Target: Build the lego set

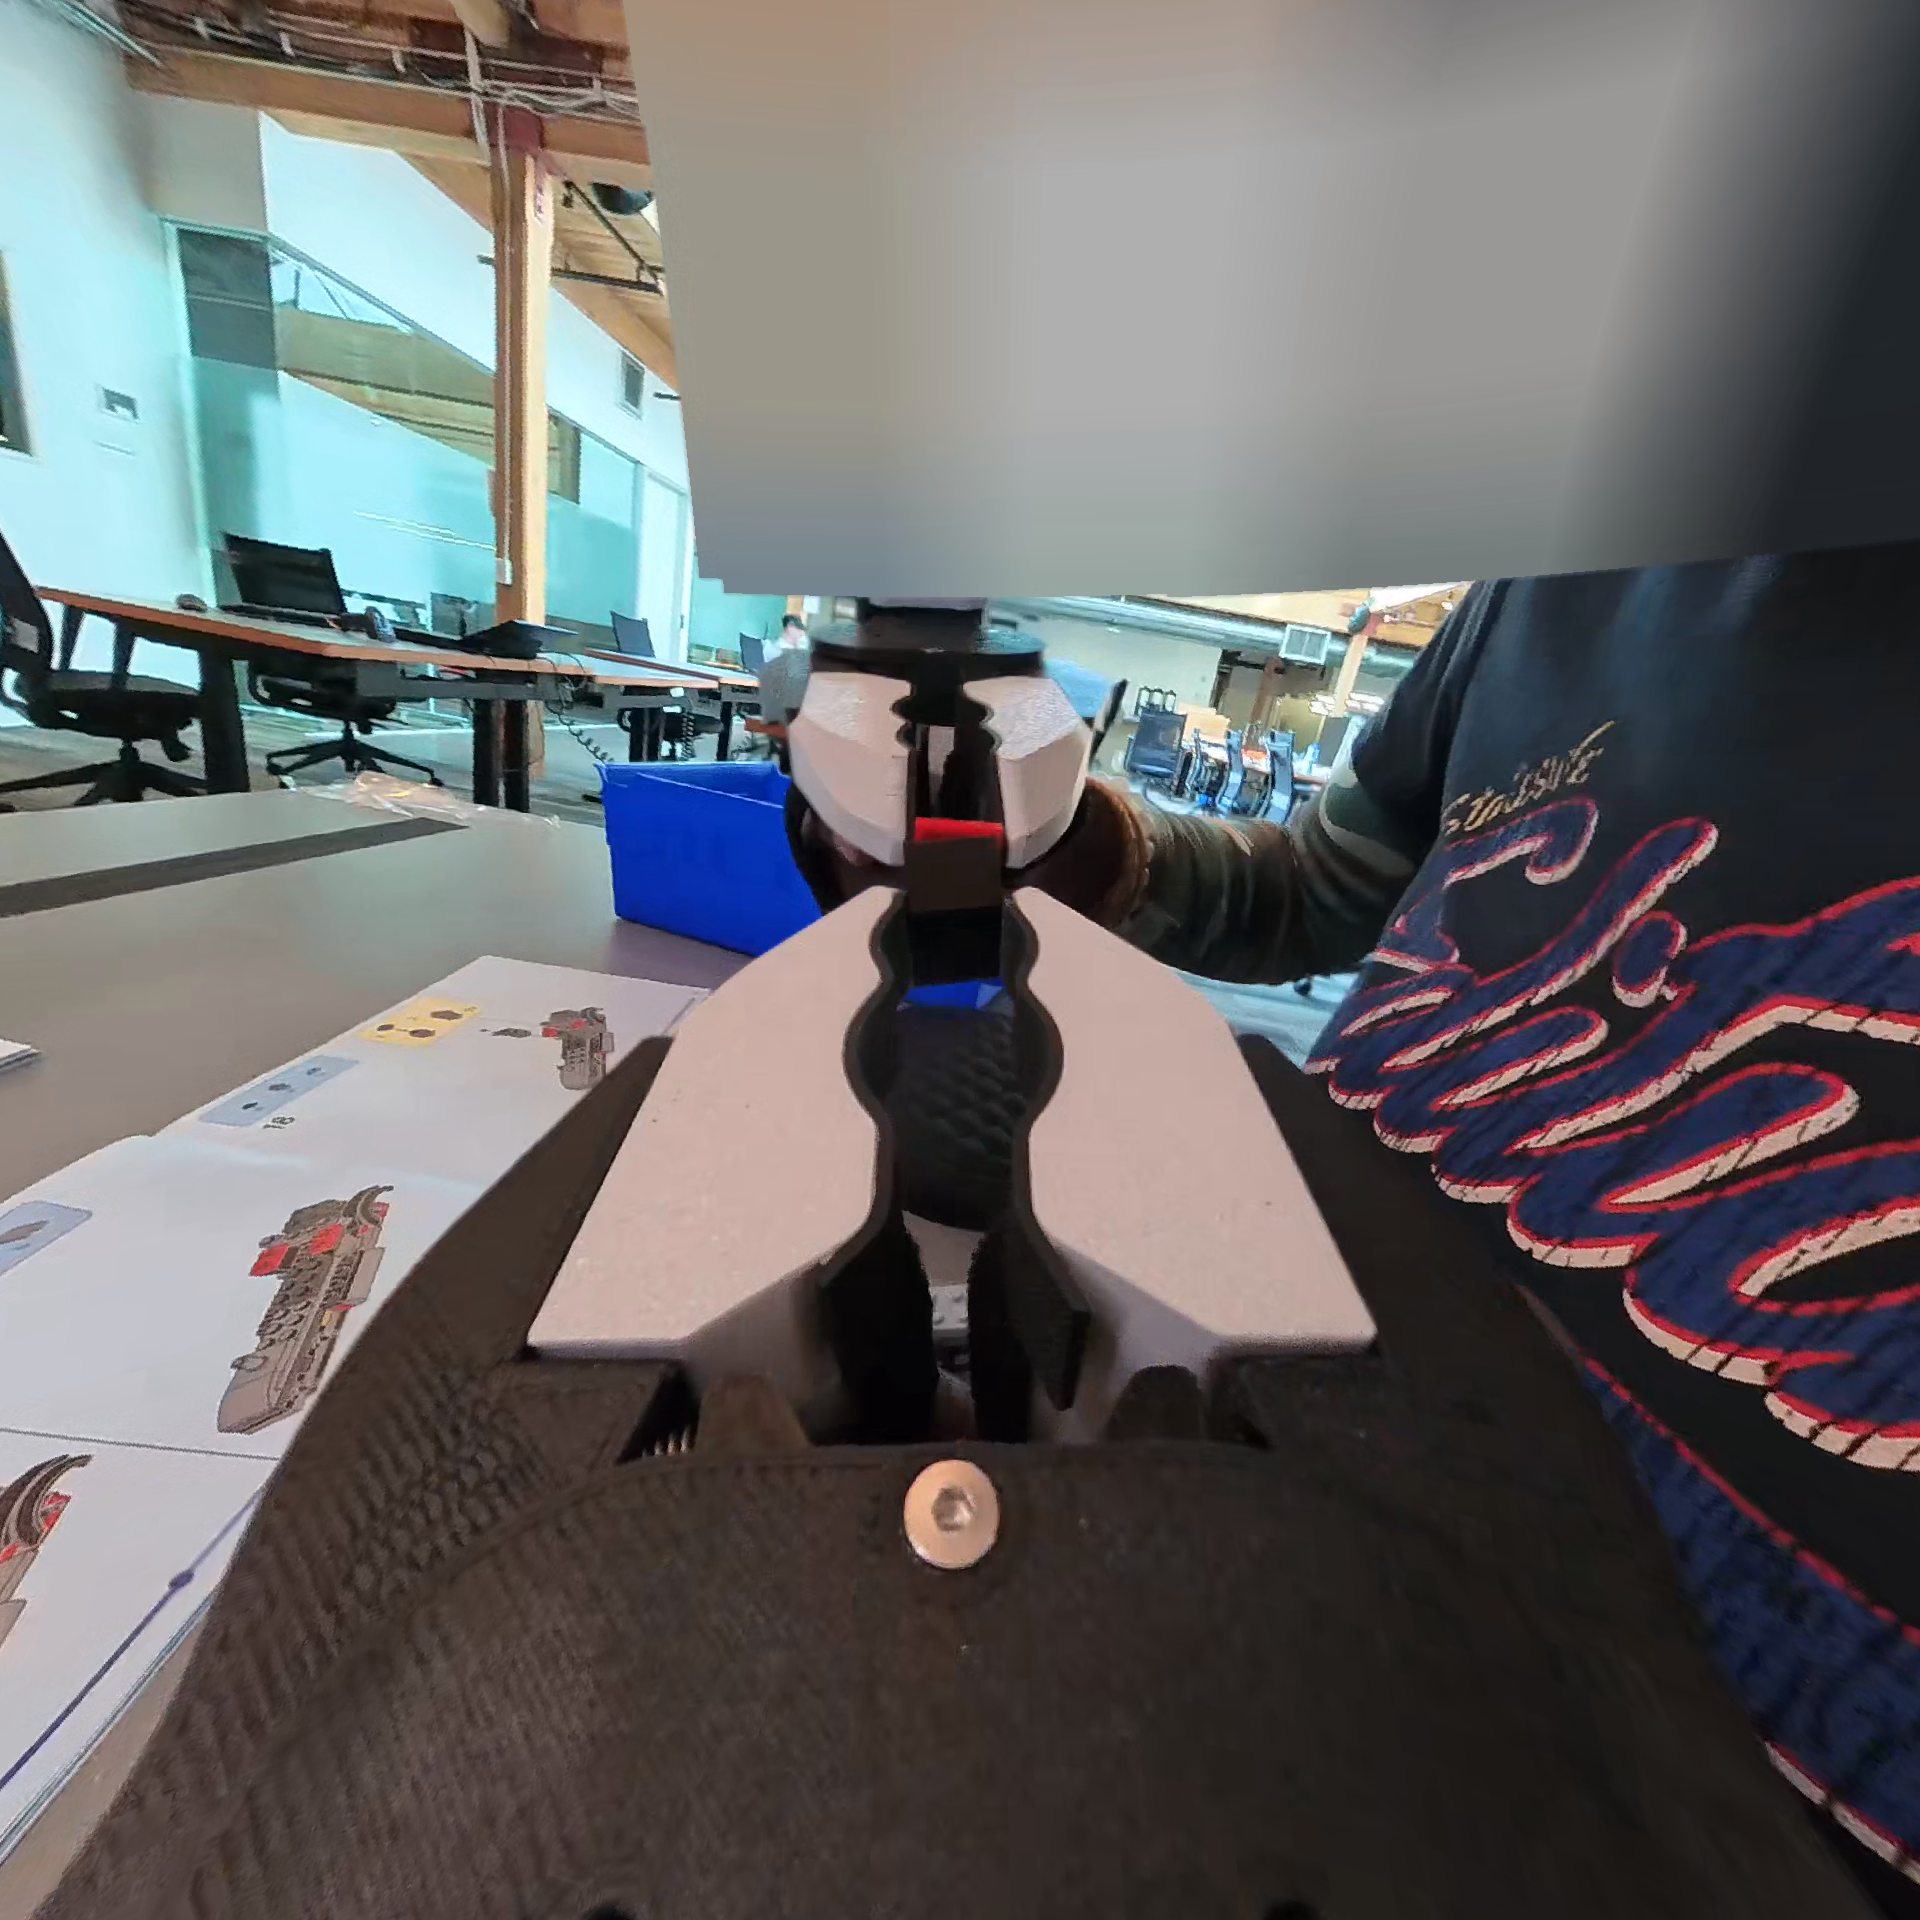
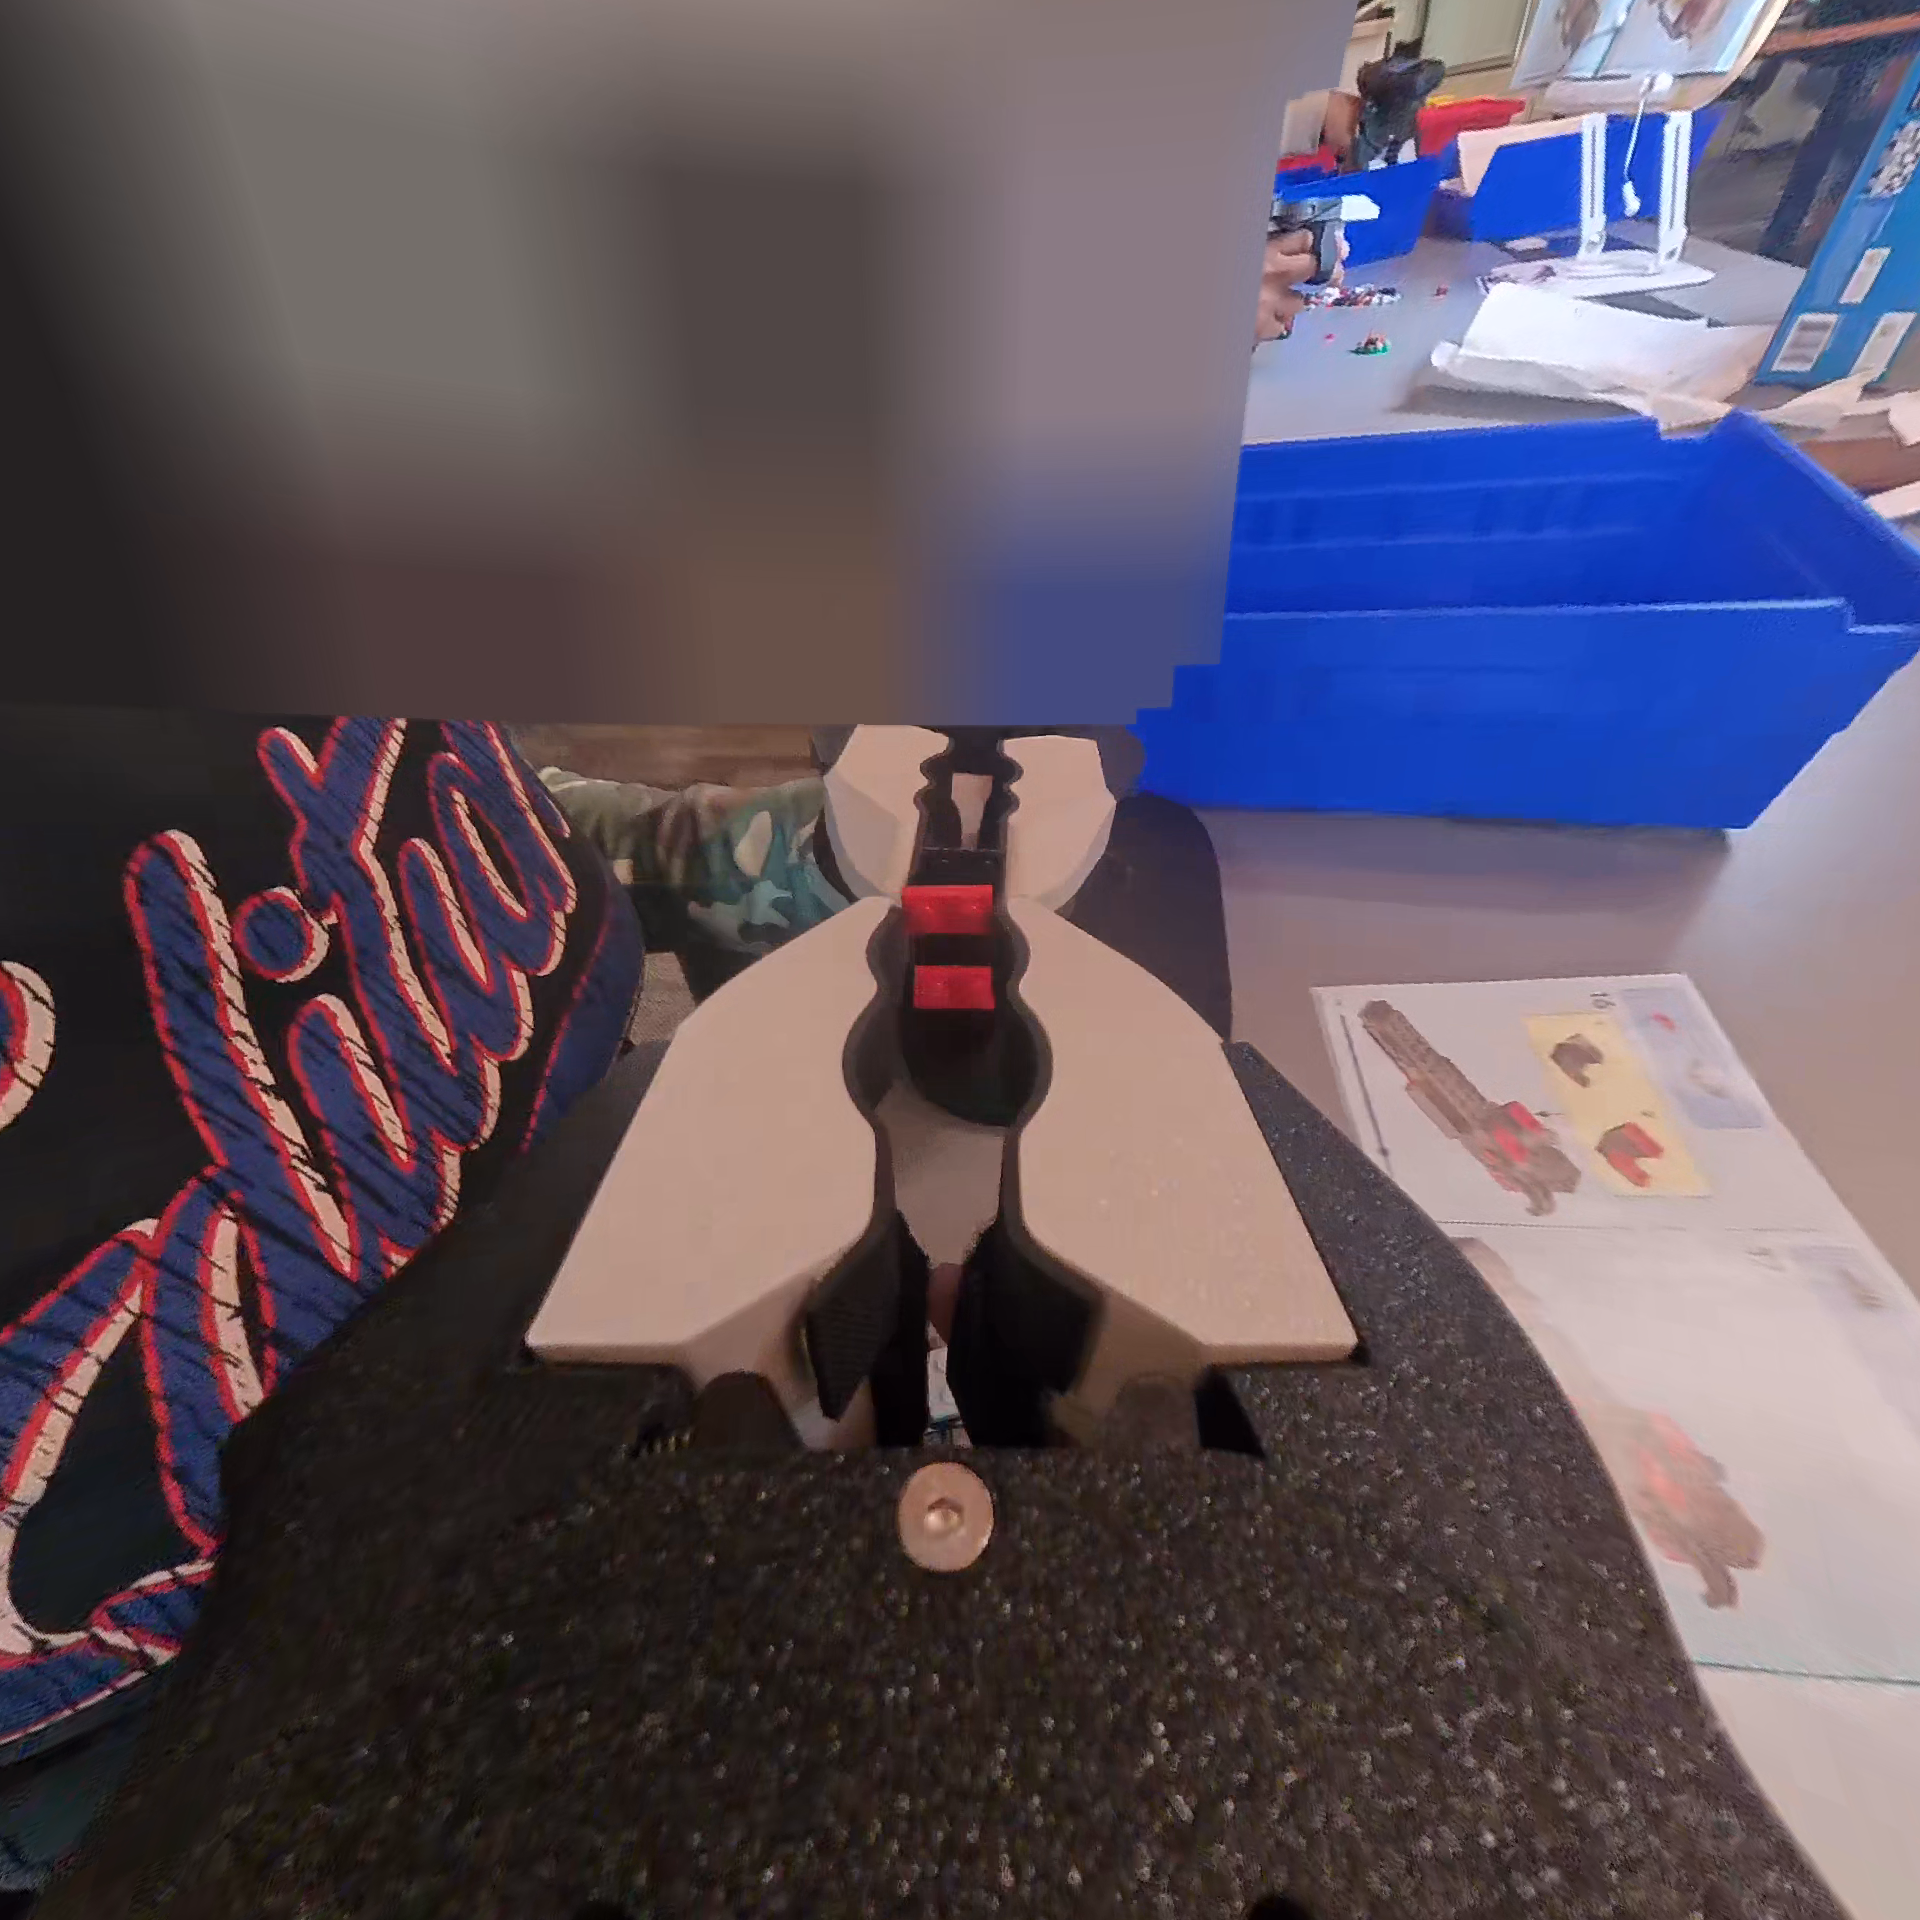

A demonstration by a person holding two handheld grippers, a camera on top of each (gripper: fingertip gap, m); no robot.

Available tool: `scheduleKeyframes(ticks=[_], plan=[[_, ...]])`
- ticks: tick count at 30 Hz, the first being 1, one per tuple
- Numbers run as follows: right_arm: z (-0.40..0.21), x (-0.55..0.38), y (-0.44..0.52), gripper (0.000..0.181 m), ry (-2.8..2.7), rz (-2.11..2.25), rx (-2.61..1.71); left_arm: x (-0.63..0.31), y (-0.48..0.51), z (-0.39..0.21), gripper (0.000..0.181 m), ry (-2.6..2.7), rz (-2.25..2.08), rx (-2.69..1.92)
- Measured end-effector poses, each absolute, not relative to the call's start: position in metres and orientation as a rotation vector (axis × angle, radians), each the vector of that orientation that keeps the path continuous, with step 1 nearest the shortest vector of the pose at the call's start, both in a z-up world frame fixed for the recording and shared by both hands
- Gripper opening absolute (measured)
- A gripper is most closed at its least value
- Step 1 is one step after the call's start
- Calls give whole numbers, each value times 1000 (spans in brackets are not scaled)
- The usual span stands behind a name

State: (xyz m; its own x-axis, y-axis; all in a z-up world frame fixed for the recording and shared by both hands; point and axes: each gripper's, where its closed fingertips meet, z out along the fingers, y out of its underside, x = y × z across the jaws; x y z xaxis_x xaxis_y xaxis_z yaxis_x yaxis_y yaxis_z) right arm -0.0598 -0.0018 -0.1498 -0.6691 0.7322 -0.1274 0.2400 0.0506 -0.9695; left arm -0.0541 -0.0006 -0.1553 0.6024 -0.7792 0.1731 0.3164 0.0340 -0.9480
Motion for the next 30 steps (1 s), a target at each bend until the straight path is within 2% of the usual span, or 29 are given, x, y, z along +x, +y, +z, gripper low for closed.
scheduleKeyframes(ticks=[17,30], plan=[[-172,-50,-1,16,-2022,1717,-995,-39,3,-179,16,641,-858,-1521],[-206,-38,2,16,-2276,1443,-1013,-28,4,-214,16,777,-819,-1840]])
